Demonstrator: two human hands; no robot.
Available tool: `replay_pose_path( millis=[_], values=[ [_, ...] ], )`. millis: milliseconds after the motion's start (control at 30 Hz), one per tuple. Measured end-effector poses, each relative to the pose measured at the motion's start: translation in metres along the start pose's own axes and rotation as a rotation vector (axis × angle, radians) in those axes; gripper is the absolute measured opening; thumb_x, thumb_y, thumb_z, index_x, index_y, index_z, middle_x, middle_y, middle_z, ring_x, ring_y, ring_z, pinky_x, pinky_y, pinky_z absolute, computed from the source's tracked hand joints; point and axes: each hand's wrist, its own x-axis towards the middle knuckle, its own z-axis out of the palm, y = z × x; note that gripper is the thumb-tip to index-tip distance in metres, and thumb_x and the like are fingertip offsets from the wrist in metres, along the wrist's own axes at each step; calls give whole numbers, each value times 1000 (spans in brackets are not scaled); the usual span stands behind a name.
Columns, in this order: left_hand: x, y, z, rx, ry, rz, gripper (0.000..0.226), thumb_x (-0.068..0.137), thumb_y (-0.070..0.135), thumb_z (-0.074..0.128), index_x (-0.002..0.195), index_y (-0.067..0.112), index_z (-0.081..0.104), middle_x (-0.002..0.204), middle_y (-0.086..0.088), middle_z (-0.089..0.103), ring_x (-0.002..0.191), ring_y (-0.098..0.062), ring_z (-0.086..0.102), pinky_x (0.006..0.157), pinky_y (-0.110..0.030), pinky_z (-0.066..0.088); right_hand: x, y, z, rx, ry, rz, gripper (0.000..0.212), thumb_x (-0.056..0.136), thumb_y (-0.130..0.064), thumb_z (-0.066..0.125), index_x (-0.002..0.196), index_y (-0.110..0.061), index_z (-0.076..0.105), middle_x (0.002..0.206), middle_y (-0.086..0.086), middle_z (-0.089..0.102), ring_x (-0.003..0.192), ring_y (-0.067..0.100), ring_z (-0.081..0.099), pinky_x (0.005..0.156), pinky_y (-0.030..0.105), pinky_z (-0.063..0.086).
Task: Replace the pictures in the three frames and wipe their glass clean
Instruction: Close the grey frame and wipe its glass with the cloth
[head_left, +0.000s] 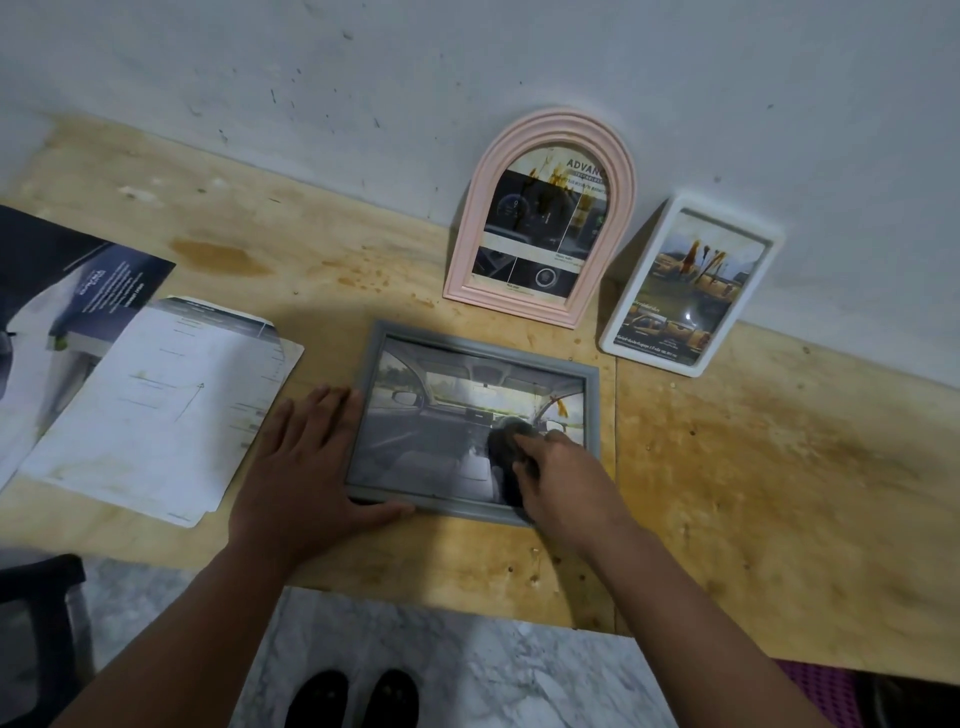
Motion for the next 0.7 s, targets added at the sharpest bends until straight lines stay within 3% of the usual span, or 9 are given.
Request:
replay_pose_path(
  millis=[67,133,233,467,600,700],
  values=[
    [0,0,0,-7,9,2,134,68,103,39,163,10,24,167,-12,29,158,-28,20,128,-53,15,9,3,-18,173,-72,64,37,104,-25,52,139,-23,62,113,8,69,90,23,69,73,28,54],
    [0,1,-1,-4,5,0,134,68,104,38,162,10,25,166,-12,30,157,-28,20,127,-54,17,30,4,-32,341,42,139,37,103,-24,54,139,-24,62,110,7,71,88,19,71,72,22,53],
    [2,1,-2,5,-5,-1,135,67,104,37,163,11,22,167,-11,29,158,-28,19,127,-54,17,61,-2,-24,319,216,154,38,103,-24,53,139,-19,60,127,10,67,112,29,65,92,33,52],
    [1,-2,-2,11,-13,5,134,68,103,38,162,8,24,166,-15,31,157,-31,22,127,-56,17,9,-13,14,161,91,93,41,105,-27,46,145,-22,53,129,12,59,104,31,63,88,41,55],
    [1,-2,0,10,-6,13,133,69,102,39,162,8,24,165,-16,31,156,-31,22,127,-55,15,-16,-10,5,89,-128,75,40,105,-29,47,144,-24,55,125,10,64,100,28,66,84,40,56],
    [0,-1,1,5,1,16,132,69,102,40,162,8,25,165,-16,32,156,-32,23,127,-55,15,-13,0,-17,216,-278,104,36,104,-27,52,138,-25,61,107,5,70,84,17,67,71,32,56]
  ],
)
